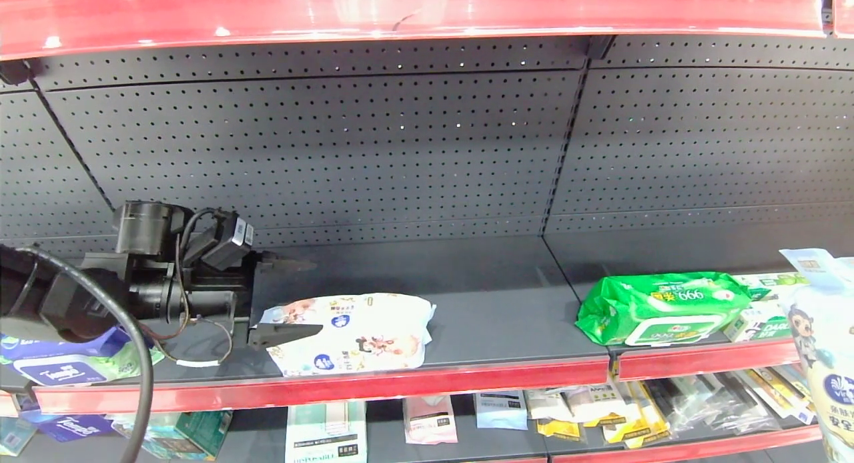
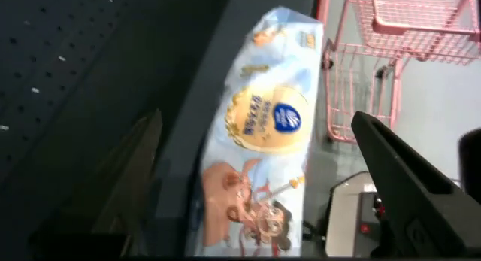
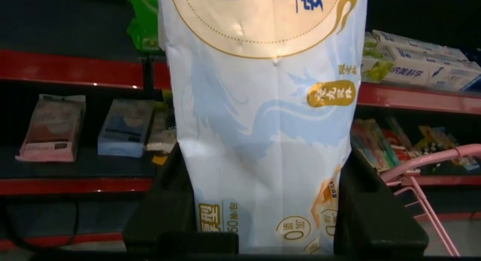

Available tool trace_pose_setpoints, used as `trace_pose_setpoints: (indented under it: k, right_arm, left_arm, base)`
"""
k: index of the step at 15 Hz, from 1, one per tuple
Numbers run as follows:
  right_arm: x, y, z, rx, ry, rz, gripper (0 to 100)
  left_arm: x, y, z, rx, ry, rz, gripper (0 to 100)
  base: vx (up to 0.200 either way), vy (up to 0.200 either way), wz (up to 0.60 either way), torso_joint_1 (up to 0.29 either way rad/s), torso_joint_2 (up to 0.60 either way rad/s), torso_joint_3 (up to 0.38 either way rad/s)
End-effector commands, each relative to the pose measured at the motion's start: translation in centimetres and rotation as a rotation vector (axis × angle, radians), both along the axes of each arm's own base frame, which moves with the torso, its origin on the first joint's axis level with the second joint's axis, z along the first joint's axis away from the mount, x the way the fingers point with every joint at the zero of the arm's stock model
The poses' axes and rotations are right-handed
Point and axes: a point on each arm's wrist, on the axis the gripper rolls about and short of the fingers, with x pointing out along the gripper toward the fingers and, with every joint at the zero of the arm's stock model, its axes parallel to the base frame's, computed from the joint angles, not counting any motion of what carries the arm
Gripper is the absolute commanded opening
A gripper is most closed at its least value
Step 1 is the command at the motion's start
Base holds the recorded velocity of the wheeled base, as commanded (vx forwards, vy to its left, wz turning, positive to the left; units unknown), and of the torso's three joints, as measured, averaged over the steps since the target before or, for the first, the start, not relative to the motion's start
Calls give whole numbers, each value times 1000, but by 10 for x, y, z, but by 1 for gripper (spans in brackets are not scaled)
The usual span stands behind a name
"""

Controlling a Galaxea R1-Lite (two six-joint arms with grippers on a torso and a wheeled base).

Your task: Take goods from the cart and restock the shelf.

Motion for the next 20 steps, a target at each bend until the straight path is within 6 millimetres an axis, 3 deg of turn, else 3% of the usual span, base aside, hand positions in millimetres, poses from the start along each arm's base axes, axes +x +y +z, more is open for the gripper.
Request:
trace_pose_setpoints:
  k: [1,4,7,8,9,10,12,13,14,17,18,19,20]
  right_arm:
    - [0,0,-1,0,5,0,0]
    - [1,0,-1,3,6,0,0]
    - [1,0,-2,3,7,4,0]
    - [0,0,0,3,1,4,0]
    - [0,0,1,4,-1,4,0]
    - [0,0,1,4,-2,4,0]
    - [0,0,0,5,4,3,0]
    - [0,0,0,4,7,0,0]
    - [0,0,1,0,12,-18,0]
    - [8,-1,0,12,119,27,0]
    - [13,-1,4,13,150,29,0]
    - [24,-1,21,20,194,65,0]
    - [33,0,34,31,223,124,0]
  left_arm:
    - [1,1,11,17,-41,53,100]
    - [10,4,22,45,-113,297,100]
    - [17,2,40,-61,-189,743,100]
    - [16,-8,51,-220,-185,1070,100]
    - [9,-11,57,-288,-177,1239,100]
    - [-1,-10,59,-306,-164,1286,100]
    - [-72,4,50,-256,-99,1312,100]
    - [-92,7,47,-245,-86,1303,100]
    - [-147,13,43,-242,-41,1206,100]
    - [-255,19,33,-276,6,971,100]
    - [-282,20,31,-277,10,918,100]
    - [-321,24,31,-268,41,853,100]
    - [-348,28,28,-253,67,820,100]
  base:
    - [0,0,0,0,0,0]
    - [0,0,0,0,0,0]
    - [0,0,0,0,0,0]
    - [0,0,0,0,0,0]
    - [0,0,0,0,0,0]
    - [0,0,0,0,0,0]
    - [0,0,0,0,0,0]
    - [0,0,0,0,0,0]
    - [0,0,0,0,0,0]
    - [0,0,0,0,0,0]
    - [0,0,0,0,0,0]
    - [0,0,0,0,0,0]
    - [0,0,0,0,0,0]
